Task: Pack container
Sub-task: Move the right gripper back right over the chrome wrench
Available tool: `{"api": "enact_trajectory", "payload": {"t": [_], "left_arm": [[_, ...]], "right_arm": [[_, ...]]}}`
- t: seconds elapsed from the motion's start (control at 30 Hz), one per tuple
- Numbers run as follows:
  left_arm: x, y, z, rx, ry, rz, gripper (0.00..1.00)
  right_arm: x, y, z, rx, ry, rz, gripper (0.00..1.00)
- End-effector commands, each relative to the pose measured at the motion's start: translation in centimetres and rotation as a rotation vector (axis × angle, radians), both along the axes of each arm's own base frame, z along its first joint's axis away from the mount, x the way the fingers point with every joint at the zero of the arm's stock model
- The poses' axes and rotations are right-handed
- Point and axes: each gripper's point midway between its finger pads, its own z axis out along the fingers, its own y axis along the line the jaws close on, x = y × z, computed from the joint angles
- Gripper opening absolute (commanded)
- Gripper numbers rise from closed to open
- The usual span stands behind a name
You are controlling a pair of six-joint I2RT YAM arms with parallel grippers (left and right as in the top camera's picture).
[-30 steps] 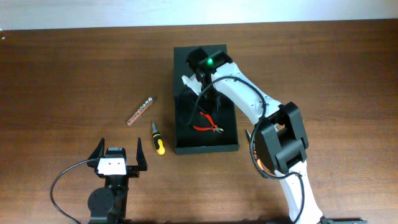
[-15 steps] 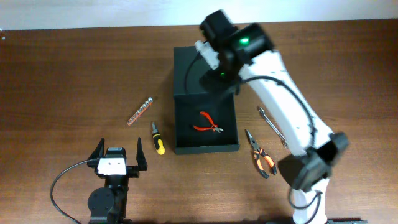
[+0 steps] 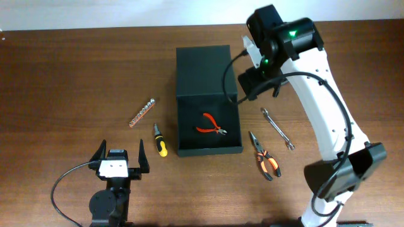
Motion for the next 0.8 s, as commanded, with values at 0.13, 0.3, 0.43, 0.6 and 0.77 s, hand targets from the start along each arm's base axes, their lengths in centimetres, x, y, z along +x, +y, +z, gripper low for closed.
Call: {"api": "enact_trajectory", "payload": {"t": [0.13,0.3,0.43,0.6,0.77], "left_arm": [[0.0,-0.2,-0.1,-0.003,-0.002,-0.011,0.99],[0.0,-0.2,-0.1,-0.003,-0.002,-0.011,0.99],[0.0,-0.2,-0.1,-0.003,-0.002,-0.011,0.99],[0.0,-0.2,-0.1,-0.003,-0.002,-0.010,0.99],[0.0,-0.2,-0.1,-0.003,-0.002,-0.010,0.99]], "right_arm": [[-3.0,-2.3,-2.3,0.021,-0.013,-0.074,0.98],[-4.5,-3.8,-7.0,0.011,0.042,-0.165,0.99],[-5.0,-4.8,-10.8,0.006,0.065,-0.220,0.99],[-4.3,-5.8,-13.2,0.019,0.033,-0.254,0.99],[-4.2,-7.2,-15.0,0.022,0.027,-0.294,0.99]]}}
